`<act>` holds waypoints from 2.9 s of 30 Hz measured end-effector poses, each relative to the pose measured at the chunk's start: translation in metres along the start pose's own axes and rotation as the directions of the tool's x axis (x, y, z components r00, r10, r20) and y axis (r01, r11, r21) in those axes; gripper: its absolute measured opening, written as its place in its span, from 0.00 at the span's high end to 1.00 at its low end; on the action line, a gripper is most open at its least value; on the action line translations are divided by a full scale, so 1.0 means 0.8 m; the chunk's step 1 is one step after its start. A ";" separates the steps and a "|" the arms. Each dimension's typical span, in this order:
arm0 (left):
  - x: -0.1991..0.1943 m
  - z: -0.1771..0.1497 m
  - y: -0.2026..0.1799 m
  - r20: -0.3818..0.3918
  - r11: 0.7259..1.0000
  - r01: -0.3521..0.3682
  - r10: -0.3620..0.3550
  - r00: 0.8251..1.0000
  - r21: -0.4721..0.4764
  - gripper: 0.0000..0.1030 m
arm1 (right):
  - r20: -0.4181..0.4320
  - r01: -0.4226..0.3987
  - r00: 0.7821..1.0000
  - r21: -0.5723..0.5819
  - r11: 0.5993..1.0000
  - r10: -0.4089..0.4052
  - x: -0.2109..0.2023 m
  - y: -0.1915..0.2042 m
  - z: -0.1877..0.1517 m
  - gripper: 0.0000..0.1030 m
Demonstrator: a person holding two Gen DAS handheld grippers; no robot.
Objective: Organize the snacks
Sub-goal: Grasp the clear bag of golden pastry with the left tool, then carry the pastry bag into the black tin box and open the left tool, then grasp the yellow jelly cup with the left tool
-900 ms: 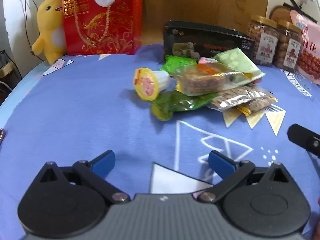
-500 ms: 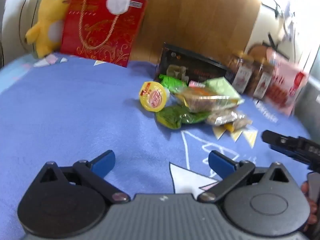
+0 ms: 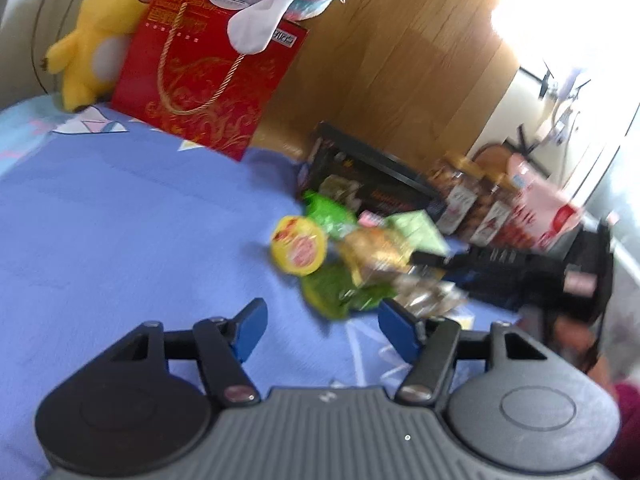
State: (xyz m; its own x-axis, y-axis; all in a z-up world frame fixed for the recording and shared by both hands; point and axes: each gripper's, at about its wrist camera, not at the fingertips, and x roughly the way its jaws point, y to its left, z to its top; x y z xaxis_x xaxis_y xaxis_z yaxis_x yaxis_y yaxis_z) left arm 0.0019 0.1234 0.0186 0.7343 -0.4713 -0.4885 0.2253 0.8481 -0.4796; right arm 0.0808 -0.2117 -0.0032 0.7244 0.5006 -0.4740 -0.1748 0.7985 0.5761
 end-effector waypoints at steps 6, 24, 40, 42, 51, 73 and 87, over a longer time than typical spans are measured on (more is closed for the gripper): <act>0.028 0.018 -0.009 -0.049 0.988 0.143 -0.145 0.988 -0.051 0.39 | 0.014 -0.019 1.000 -0.105 0.994 0.020 -0.053 0.013 -0.038 0.83; 0.070 -0.032 -0.063 -0.271 0.988 0.151 -0.150 0.951 -0.020 0.68 | -0.065 -0.010 0.998 -0.493 0.870 -0.025 -0.075 0.039 -0.113 0.58; 0.145 0.159 -0.123 -0.030 0.980 0.139 -0.136 0.990 0.146 0.72 | 0.218 0.114 0.976 -0.527 0.842 0.005 -0.009 0.052 0.068 0.66; 0.181 0.179 -0.117 -0.030 0.984 0.113 -0.110 0.993 0.140 0.72 | 0.219 0.142 0.975 -0.524 0.840 -0.028 0.020 0.046 0.089 0.66; 0.266 0.190 -0.086 -0.088 0.995 0.046 -0.038 0.995 0.087 0.71 | 0.199 0.190 0.974 -0.443 0.876 -0.111 0.067 0.012 0.113 0.55; 0.265 0.166 -0.067 -0.123 0.977 -0.212 0.212 0.969 0.014 0.52 | 0.179 0.172 0.972 -0.103 0.980 -0.151 0.021 -0.056 0.106 0.40; 0.181 0.113 -0.047 -0.079 0.989 -0.120 0.113 0.990 -0.086 0.40 | 0.206 0.101 0.975 -0.059 0.993 -0.087 -0.052 -0.073 0.057 0.50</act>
State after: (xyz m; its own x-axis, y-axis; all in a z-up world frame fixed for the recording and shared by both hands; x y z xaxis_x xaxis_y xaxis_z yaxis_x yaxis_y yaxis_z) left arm 0.1578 0.0449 0.0316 0.7022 -0.3898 -0.5957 0.0798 0.8746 -0.4783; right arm 0.0911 -0.2943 0.0136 0.8583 0.3501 -0.3751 -0.1401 0.8632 0.4851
